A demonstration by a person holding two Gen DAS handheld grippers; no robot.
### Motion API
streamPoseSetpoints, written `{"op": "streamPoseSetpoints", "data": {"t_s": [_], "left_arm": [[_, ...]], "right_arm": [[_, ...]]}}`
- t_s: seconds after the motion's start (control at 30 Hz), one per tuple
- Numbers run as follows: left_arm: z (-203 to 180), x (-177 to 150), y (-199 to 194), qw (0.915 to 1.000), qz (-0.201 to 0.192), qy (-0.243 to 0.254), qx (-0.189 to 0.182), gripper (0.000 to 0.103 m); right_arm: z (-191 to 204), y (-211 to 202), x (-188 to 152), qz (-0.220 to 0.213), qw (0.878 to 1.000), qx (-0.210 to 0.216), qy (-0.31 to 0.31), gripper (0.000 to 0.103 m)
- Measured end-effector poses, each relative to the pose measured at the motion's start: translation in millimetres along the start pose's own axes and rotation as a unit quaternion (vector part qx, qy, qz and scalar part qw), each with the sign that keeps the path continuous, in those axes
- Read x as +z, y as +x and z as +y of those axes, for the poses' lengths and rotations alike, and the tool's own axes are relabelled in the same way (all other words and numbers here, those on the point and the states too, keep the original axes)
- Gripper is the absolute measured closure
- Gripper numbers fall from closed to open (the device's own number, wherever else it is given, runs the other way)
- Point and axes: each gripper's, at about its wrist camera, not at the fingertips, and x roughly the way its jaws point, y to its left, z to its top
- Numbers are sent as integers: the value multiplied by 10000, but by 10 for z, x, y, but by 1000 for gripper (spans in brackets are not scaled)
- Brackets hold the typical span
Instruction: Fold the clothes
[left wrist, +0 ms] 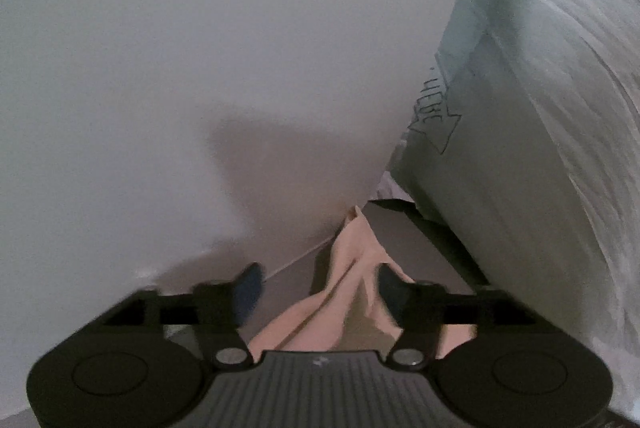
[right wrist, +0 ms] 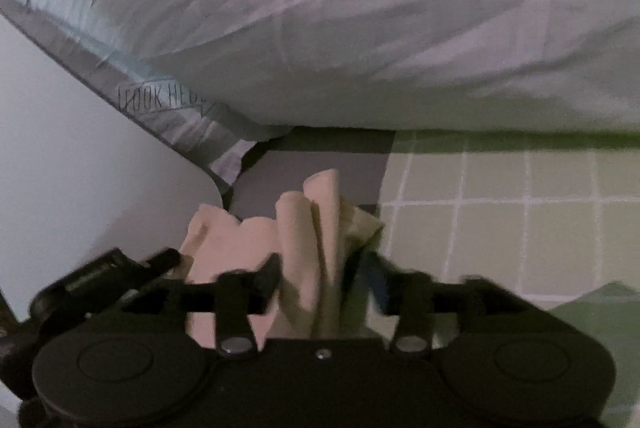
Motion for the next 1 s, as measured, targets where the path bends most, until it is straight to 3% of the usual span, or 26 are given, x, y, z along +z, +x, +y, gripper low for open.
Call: {"op": "streamPoseSetpoints", "data": {"t_s": [0.03,0.17,0.33,0.63,0.77,1.0], "left_arm": [[46,4,-79,10000,-21,1,53,26],[20,-45,-457,9999,-9,56,117,24],[-51,-249,-1183,9991,-152,270,295,14],[-134,-960,-2758,9955,-500,751,306,0],[-120,-1321,-3283,9944,-359,976,181,0],[-72,-1917,-3871,9953,-297,900,212,0]], "right_arm": [[18,-58,-11,29,9999,-95,-83,18],[133,-339,-41,59,9987,-284,-415,12],[312,-871,-263,45,9968,-384,-703,4],[601,-2194,-1033,-265,9861,-545,-1549,2],[605,-2744,-1370,-264,9810,-419,-1878,2],[458,-3493,-1931,-527,9682,-800,-2313,1]]}}
